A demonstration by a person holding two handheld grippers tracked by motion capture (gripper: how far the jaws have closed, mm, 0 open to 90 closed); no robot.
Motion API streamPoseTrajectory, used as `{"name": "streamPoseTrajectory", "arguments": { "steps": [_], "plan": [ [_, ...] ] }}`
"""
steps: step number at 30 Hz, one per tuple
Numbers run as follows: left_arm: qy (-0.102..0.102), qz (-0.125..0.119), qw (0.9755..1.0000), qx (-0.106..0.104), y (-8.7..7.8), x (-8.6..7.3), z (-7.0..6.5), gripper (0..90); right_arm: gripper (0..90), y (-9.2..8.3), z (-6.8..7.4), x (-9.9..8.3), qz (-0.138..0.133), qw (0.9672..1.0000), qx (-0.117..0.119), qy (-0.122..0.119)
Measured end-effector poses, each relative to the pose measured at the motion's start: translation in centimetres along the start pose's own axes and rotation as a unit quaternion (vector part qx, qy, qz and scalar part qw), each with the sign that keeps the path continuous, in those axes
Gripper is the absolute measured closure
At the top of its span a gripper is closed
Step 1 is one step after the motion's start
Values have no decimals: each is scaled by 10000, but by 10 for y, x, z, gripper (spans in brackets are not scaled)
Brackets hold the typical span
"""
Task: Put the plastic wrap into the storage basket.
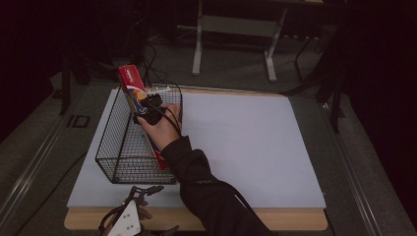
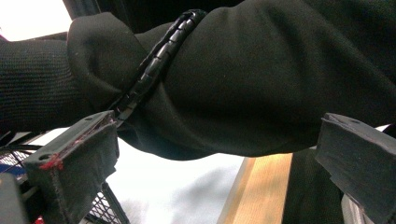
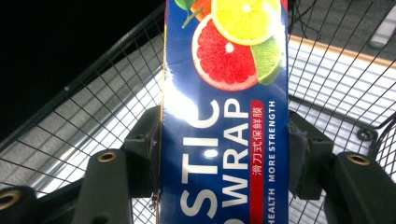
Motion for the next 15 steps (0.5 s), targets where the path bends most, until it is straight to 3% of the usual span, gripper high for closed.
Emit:
{"name": "streamPoseTrajectory", "arguments": {
  "steps": [8, 10, 15],
  "plan": [
    [-1, -8, 10000, -2, -1, 0, 0, 1, 397, 14, 0, -7, 356, 9987, -363, 97],
    [15, 3, 10000, -8, -1, 0, 0, 1, 397, 16, -3, -9, 373, 9986, -322, 192],
    [6, -9, 10000, -12, 0, 0, 0, 1, 396, 22, -3, -9, 481, 9982, -332, 146]
  ]
}}
Point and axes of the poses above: each handheld gripper's, and its own axes: y roughly forward along the jaws, x roughly out of its top, z roughly to its left, the point moved 1 cm from there along y, roughly forward along the jaws, and after that the axes turned 6 degrees about x, right-handed, at the moved point
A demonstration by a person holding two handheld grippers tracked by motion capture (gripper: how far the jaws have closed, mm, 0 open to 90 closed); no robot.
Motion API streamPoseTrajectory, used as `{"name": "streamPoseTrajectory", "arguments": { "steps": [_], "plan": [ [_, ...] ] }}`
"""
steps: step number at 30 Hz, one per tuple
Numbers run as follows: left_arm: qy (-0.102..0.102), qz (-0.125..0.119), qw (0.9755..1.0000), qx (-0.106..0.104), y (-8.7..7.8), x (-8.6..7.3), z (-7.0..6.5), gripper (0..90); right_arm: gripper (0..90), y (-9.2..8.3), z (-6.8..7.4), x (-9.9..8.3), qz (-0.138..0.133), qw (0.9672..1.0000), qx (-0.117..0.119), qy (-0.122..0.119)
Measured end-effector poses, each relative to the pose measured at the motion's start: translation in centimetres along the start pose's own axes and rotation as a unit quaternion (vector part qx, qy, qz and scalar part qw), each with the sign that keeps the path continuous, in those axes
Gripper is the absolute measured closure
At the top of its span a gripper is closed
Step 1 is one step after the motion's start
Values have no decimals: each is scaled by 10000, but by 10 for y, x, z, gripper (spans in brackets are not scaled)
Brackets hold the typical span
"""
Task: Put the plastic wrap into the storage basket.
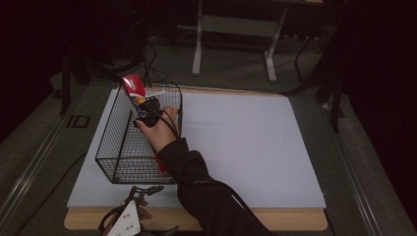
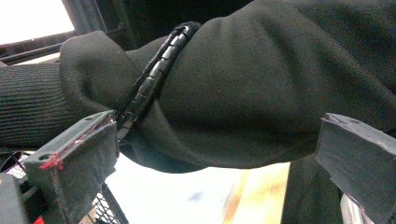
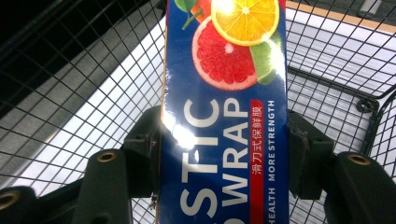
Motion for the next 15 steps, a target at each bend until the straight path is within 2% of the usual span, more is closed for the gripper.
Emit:
{"name": "streamPoseTrajectory", "arguments": {
  "steps": [5, 6, 7, 10, 15],
  "plan": [
    [0, -2, 10000, -7, 0, 0, 0, 1, 396, 11, 0, -5, 295, 9995, -83, -38],
    [2, -2, 10000, -9, 0, 0, 0, 1, 396, 11, -2, -5, 261, 9996, -86, 6],
    [-1, -3, 10000, -14, 0, 0, 0, 1, 395, 12, -4, -5, 344, 9994, -85, 27],
    [10, 11, 10000, -26, 1, 0, 0, 1, 394, 13, -2, -5, 371, 9992, -123, -64],
    [20, 18, 10000, -24, 1, 0, -1, 1, 383, 14, -4, -4, 396, 9992, -32, -108]
  ]
}}
Point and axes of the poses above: each handheld gripper's, and its own axes: y roughly forward along the jaws, x roughly out of its top, z roughly to its left, the point moved 1 cm from there along y, roughly forward along the jaws, and after that the axes turned 6 degrees about x, right-handed, at the moved point
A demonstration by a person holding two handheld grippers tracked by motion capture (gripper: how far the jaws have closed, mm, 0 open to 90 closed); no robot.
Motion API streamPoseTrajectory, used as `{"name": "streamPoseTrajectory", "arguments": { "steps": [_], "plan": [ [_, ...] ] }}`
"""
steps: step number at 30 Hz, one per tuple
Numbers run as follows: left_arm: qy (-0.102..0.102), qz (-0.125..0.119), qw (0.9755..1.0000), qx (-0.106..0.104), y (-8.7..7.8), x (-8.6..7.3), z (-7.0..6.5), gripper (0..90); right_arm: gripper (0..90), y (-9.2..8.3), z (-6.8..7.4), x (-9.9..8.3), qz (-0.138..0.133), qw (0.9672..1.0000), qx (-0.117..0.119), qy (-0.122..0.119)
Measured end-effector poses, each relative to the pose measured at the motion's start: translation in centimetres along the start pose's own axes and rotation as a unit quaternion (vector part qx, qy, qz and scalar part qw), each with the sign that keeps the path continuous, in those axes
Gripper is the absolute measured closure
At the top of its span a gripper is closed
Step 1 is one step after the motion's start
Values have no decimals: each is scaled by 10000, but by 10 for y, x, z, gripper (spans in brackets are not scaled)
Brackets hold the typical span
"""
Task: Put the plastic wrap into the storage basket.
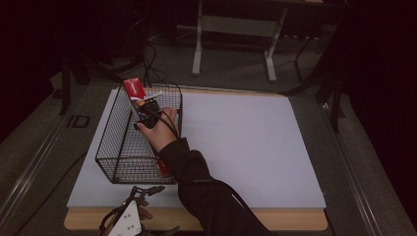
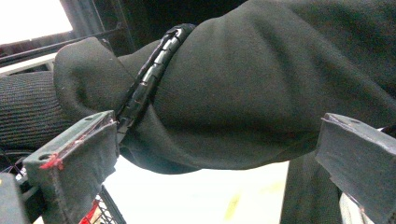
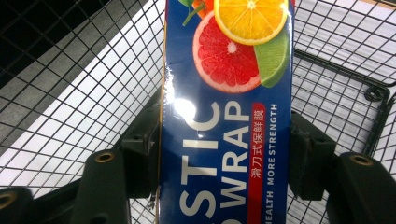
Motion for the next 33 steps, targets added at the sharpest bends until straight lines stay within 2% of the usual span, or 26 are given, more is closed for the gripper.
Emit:
{"name": "streamPoseTrajectory", "arguments": {
  "steps": [11, 15, 19, 22, 28, 33],
  "plan": [
    [-5, -1, 10000, -11, 0, 0, 0, 1, 345, -2, -4, -1, -17, 9996, 273, -54],
    [-6, 3, 10000, -12, 0, 0, 0, 1, 340, -9, -3, -1, -100, 9995, 281, -107],
    [-8, 13, 10000, -13, 1, -1, 0, 1, 325, -21, -4, 2, -207, 9992, 249, -244],
    [-10, 21, 10000, -9, 1, -1, 0, 1, 323, -31, -11, 3, -283, 9991, 248, -212],
    [-1, 37, 10000, -7, 2, -1, 0, 1, 308, -53, -21, 0, -382, 9979, 474, -198],
    [3, 48, 10000, -6, 2, -1, -1, 1, 303, -73, -28, -3, -529, 9968, 562, -226]
  ]
}}
Point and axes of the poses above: each handheld gripper's, and its own axes: y roughly forward along the jaws, x roughly out of its top, z roughly to its left, the point moved 1 cm from there along y, roughly forward along the jaws, and after that the axes turned 6 degrees about x, right-handed, at the moved point
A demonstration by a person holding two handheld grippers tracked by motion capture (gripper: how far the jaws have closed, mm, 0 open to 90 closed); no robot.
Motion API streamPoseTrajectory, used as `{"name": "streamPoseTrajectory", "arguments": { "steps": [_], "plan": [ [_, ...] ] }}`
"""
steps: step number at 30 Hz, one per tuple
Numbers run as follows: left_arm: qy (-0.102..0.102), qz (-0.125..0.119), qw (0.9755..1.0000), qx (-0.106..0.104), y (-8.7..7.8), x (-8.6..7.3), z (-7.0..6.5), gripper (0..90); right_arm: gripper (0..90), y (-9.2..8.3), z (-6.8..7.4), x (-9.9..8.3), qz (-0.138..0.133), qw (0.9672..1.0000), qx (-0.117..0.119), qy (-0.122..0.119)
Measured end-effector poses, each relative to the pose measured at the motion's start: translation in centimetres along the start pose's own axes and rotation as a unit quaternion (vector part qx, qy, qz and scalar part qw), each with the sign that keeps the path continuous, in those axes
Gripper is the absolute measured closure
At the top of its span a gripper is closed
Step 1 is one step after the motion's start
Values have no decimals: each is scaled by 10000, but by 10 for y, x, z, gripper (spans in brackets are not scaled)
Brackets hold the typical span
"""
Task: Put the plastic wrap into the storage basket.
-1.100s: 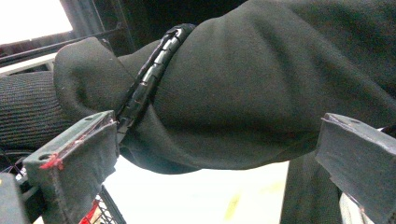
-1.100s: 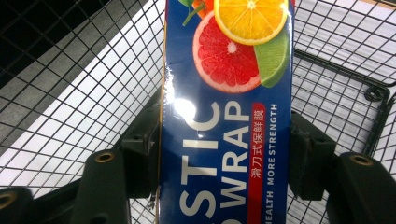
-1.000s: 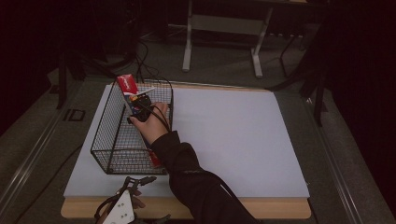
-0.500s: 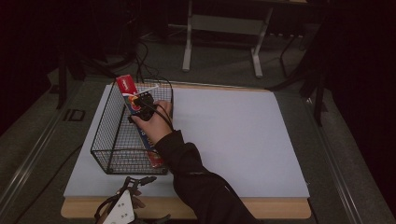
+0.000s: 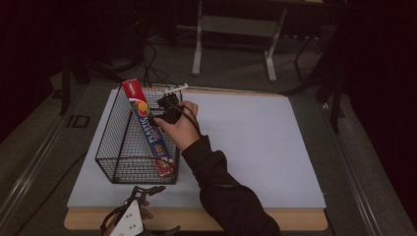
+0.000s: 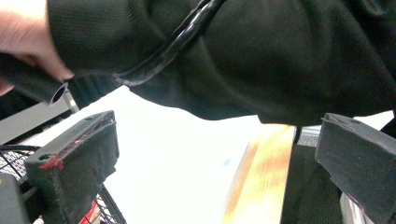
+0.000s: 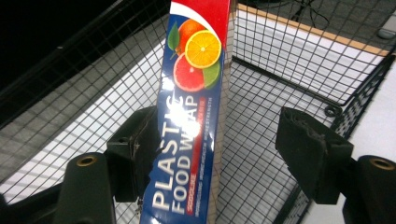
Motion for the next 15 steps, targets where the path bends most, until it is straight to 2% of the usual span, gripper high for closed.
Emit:
{"name": "streamPoseTrajectory", "arguments": {
  "steps": [4, 9, 15],
  "plan": [
    [1, 24, 10000, 11, 1, 0, 0, 1, 300, -18, -3, -2, -175, 9998, 87, -64],
    [14, 34, 10000, 13, 1, 0, 0, 1, 239, -35, -12, -8, -331, 9994, 103, -64],
    [20, 56, 10000, 9, 3, -1, 0, 1, 189, -54, -24, -20, -365, 9991, 113, -167]
  ]
}}
Point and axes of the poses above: each handheld gripper's, and its own axes: y roughly forward along the jaws, x roughly out of its top, z roughly to its left, the point moved 1 cm from there along y, roughly forward along the jaws, and after that the axes turned 6 degrees about x, right-handed, at the moved point
